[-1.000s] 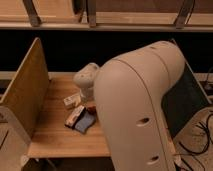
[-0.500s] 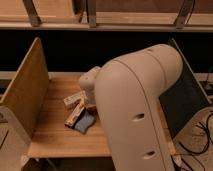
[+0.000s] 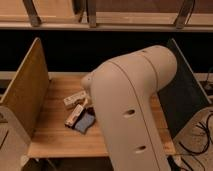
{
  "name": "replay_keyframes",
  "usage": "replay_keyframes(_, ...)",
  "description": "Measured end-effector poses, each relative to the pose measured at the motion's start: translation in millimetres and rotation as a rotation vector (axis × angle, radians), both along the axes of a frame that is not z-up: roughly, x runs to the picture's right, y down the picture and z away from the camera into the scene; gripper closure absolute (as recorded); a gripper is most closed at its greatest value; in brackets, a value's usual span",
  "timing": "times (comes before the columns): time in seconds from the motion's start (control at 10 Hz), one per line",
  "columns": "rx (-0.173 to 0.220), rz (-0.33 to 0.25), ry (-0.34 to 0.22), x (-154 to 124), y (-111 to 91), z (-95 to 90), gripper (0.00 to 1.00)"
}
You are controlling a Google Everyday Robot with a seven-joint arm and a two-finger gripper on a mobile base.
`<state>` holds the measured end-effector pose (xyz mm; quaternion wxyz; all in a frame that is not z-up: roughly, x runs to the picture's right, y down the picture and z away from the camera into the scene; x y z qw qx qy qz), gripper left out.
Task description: Place the pepper on the white sponge
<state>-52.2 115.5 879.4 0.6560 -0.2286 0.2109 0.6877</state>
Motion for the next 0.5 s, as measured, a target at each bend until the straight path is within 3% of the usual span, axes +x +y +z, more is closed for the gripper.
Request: replay_keyframes(0.5,-0.046,0.055,0.055,15,21,17.0,0.20)
